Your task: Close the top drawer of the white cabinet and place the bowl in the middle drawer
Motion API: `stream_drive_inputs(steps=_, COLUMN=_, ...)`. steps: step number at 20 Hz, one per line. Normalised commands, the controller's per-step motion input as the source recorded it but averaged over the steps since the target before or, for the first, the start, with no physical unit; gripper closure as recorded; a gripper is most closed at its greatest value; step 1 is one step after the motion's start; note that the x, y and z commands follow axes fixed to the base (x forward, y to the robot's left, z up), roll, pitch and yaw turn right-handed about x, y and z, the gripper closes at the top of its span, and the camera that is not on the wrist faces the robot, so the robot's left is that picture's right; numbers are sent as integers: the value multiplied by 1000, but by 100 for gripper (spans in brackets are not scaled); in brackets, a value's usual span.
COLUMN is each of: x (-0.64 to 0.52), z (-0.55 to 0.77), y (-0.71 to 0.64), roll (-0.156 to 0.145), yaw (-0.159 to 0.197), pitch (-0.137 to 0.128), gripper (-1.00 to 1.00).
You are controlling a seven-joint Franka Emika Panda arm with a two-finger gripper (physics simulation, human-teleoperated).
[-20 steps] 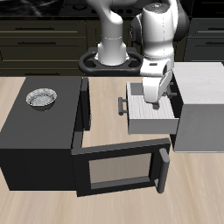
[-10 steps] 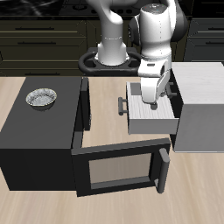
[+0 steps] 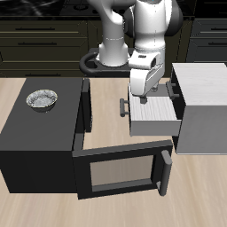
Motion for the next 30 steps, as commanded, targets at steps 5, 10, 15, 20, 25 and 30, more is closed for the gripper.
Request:
stream_drive_inputs(steps=5, x=-101, z=285, y=-290, roll=-39, yaw=-80, pitch=-4, gripper=-100)
stream_drive_inputs(steps=10, x=-107, z=313, y=-458, roll=-83, yaw=-158, pitch=42, gripper=-100)
stream_drive_inputs(steps=15, x=-123, z=240, y=-482, roll=-62, yaw=-210, pitch=42, gripper=-100)
stream_drive_inputs(steps=20, x=-47, z=273, y=-412, roll=-29, yaw=-240, pitch=59, gripper=-100)
stream_drive_inputs(steps=25, x=-8, z=235, y=-259, roll=17, yaw=-236, pitch=72, gripper=-100)
stream_drive_inputs(steps=30, x=-3, z=83, y=-105, roll=34, yaw=-171, pitch=73, gripper=-100)
